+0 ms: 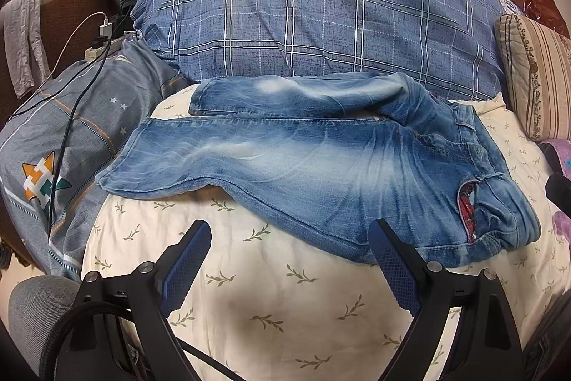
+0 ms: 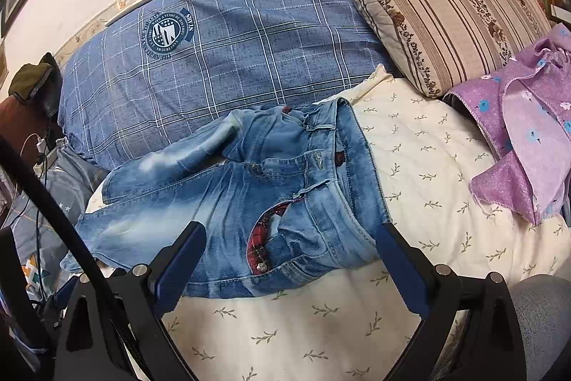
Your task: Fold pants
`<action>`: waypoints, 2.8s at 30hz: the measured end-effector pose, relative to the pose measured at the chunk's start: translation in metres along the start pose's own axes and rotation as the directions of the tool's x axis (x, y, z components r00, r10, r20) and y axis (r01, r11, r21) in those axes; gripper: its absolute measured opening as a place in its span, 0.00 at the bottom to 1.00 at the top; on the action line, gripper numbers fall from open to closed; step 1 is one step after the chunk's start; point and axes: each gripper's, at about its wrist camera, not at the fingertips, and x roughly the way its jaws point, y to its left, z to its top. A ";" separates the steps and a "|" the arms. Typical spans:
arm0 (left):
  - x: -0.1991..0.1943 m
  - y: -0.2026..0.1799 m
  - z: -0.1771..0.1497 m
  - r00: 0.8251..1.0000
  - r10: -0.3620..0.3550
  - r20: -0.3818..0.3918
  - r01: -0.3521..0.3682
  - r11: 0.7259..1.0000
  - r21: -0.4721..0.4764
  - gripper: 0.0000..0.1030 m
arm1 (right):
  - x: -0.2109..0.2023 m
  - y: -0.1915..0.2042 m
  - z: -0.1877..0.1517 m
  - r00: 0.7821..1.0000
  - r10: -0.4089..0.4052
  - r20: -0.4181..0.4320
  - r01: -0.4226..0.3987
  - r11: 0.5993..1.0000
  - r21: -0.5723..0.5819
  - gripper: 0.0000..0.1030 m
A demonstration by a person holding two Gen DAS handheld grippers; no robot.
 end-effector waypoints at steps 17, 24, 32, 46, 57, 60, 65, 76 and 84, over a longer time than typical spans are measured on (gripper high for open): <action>0.002 0.000 -0.001 1.000 -0.002 -0.004 0.002 1.000 0.002 0.88 | 0.004 -0.003 -0.001 1.000 -0.011 -0.018 0.012 1.000 0.012 0.94; 0.002 0.000 -0.001 1.000 -0.001 -0.003 0.001 1.000 0.002 0.88 | 0.006 -0.005 -0.001 0.999 -0.026 -0.029 0.026 0.999 0.023 0.94; 0.002 0.000 -0.001 1.000 -0.002 -0.003 0.002 1.000 0.001 0.88 | 0.003 -0.004 0.000 1.000 -0.011 -0.011 0.012 1.000 0.022 0.94; 0.004 0.004 0.000 1.000 -0.011 -0.019 0.011 1.000 -0.014 0.88 | 0.006 -0.008 0.001 0.999 -0.042 -0.016 0.042 0.999 0.031 0.94; 0.007 0.005 0.002 0.999 -0.027 -0.033 0.026 0.999 -0.022 0.88 | 0.010 -0.010 0.001 0.998 -0.039 -0.047 0.040 0.998 0.038 0.94; 0.008 0.004 0.002 0.999 -0.024 -0.035 0.023 1.000 -0.021 0.88 | 0.012 -0.012 0.001 0.998 -0.036 -0.058 0.038 0.998 0.040 0.94; 0.010 0.005 0.002 0.999 -0.026 -0.048 0.025 0.999 -0.021 0.88 | 0.016 -0.016 0.002 0.996 -0.037 -0.081 0.041 0.998 0.044 0.92; 0.025 0.017 0.008 0.992 -0.066 -0.110 0.058 0.995 -0.077 0.88 | 0.052 -0.046 0.045 0.969 0.000 -0.246 0.015 0.998 0.058 0.90; 0.065 0.032 0.017 0.944 -0.223 -0.244 0.179 0.965 -0.192 0.87 | 0.096 -0.093 0.026 0.925 0.051 -0.378 0.043 0.971 0.236 0.78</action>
